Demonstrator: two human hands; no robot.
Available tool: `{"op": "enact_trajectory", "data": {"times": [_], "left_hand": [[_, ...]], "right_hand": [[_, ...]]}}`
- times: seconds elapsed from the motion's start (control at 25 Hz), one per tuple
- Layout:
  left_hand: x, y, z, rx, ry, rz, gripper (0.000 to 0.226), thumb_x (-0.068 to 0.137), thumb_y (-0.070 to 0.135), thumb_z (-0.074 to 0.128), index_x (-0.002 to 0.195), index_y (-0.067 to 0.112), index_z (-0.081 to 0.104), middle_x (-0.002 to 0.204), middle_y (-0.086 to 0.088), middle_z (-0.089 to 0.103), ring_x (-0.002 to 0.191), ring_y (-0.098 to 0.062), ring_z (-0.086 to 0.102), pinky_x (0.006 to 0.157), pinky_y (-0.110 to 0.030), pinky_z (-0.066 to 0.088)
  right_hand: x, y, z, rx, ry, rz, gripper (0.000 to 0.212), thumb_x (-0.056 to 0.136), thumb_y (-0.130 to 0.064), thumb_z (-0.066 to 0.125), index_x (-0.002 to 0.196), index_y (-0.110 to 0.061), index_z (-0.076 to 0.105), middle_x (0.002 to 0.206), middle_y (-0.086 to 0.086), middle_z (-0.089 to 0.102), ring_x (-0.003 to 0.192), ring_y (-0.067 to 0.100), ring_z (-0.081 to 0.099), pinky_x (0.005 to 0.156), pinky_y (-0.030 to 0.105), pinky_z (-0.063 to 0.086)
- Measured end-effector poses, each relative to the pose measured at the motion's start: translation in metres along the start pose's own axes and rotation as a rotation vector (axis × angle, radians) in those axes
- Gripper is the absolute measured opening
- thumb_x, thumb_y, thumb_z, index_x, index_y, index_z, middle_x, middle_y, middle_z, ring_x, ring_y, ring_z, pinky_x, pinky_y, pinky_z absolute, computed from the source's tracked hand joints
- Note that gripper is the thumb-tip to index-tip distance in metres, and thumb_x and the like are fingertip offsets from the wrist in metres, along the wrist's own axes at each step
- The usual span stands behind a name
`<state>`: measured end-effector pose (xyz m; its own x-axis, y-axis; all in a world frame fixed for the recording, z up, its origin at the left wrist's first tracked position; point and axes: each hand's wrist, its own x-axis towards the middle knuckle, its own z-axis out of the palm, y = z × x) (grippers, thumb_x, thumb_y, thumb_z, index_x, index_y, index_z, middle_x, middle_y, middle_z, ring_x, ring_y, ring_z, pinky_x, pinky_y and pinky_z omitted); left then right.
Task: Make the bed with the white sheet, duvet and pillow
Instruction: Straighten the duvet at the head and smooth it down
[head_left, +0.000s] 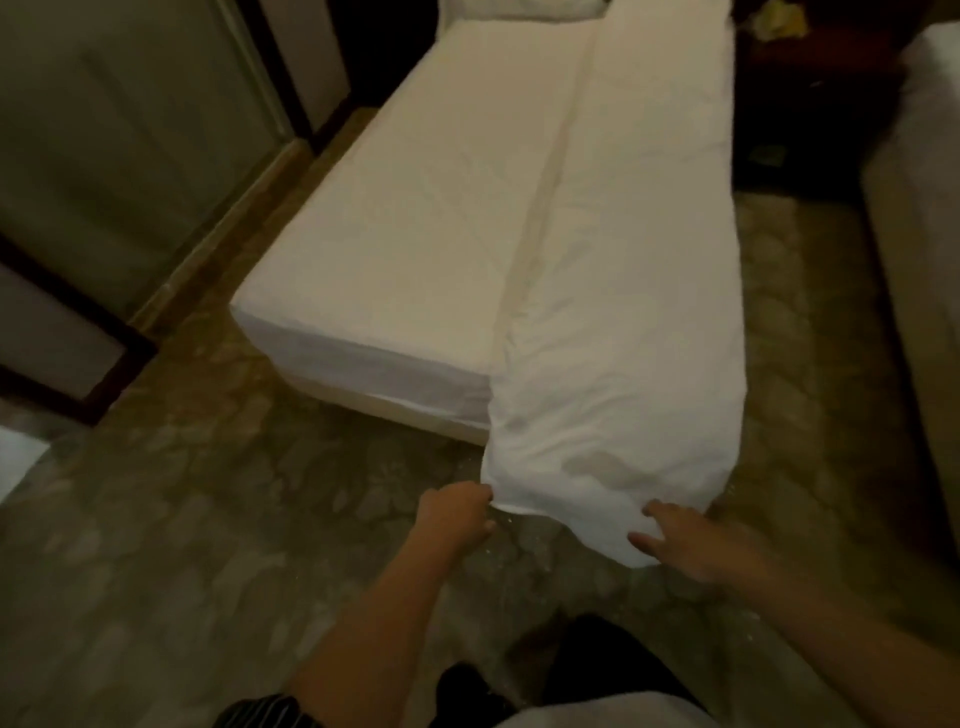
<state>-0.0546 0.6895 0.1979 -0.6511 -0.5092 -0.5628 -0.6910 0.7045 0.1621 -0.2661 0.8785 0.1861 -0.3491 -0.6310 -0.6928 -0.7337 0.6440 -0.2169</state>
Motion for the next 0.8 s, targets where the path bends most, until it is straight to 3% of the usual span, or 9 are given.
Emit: {"op": "enact_trajectory", "data": {"times": [0.2, 0.4, 0.56, 0.68, 0.72, 0.8], "left_hand": [[0.082, -0.006, 0.024, 0.057, 0.143, 0.151, 0.063, 0.090, 0.047, 0.055, 0.144, 0.023, 0.032, 0.146, -0.003, 0.039, 0.128, -0.025, 0.044, 0.103, -0.038, 0.038], [0.224, -0.025, 0.136, 0.215, 0.333, 0.269, 0.088, 0.087, 0.054, 0.057, 0.152, 0.026, 0.003, 0.160, 0.001, -0.001, 0.144, -0.025, 0.011, 0.113, -0.044, 0.026], [0.298, -0.046, 0.230, 0.252, 0.498, 0.267, 0.102, 0.084, 0.059, 0.057, 0.150, 0.024, -0.011, 0.158, 0.000, -0.018, 0.146, -0.026, -0.010, 0.116, -0.046, 0.011], [0.320, -0.050, 0.268, 0.203, 0.595, 0.278, 0.112, 0.081, 0.067, 0.052, 0.142, 0.023, -0.030, 0.152, 0.000, -0.032, 0.142, -0.027, -0.026, 0.117, -0.052, -0.003], [0.323, -0.052, 0.273, 0.170, 0.603, 0.291, 0.111, 0.079, 0.071, 0.049, 0.139, 0.024, -0.032, 0.149, 0.001, -0.036, 0.140, -0.025, -0.029, 0.116, -0.051, -0.007], [0.326, -0.059, 0.275, 0.076, 0.611, 0.396, 0.104, 0.077, 0.080, 0.035, 0.143, 0.027, -0.025, 0.149, 0.006, -0.035, 0.139, -0.018, -0.032, 0.115, -0.048, -0.012]], "right_hand": [[0.044, -0.008, 0.033, 0.097, 0.209, 0.069, 0.063, 0.094, -0.058, 0.038, 0.144, -0.021, 0.028, 0.148, 0.002, 0.037, 0.131, 0.022, 0.039, 0.107, 0.035, 0.033], [0.165, 0.032, 0.116, -0.129, 0.411, 0.010, 0.066, 0.095, -0.055, 0.039, 0.147, -0.018, 0.021, 0.151, 0.005, 0.027, 0.136, 0.024, 0.029, 0.110, 0.037, 0.028], [0.259, 0.057, 0.195, -0.258, 0.691, -0.010, 0.083, 0.089, -0.059, 0.048, 0.149, -0.014, 0.013, 0.157, 0.010, 0.011, 0.143, 0.027, 0.015, 0.116, 0.039, 0.016], [0.293, 0.064, 0.227, -0.323, 0.837, -0.007, 0.107, 0.068, -0.068, 0.066, 0.146, -0.008, 0.023, 0.151, 0.021, 0.025, 0.137, 0.038, 0.028, 0.111, 0.048, 0.026], [0.296, 0.068, 0.235, -0.290, 0.868, -0.019, 0.109, 0.063, -0.069, 0.068, 0.144, -0.010, 0.028, 0.148, 0.021, 0.031, 0.133, 0.039, 0.033, 0.109, 0.049, 0.029], [0.292, 0.074, 0.242, -0.160, 0.883, -0.047, 0.091, 0.073, -0.070, 0.053, 0.144, -0.016, 0.031, 0.148, 0.014, 0.034, 0.132, 0.033, 0.032, 0.106, 0.046, 0.024]]}}
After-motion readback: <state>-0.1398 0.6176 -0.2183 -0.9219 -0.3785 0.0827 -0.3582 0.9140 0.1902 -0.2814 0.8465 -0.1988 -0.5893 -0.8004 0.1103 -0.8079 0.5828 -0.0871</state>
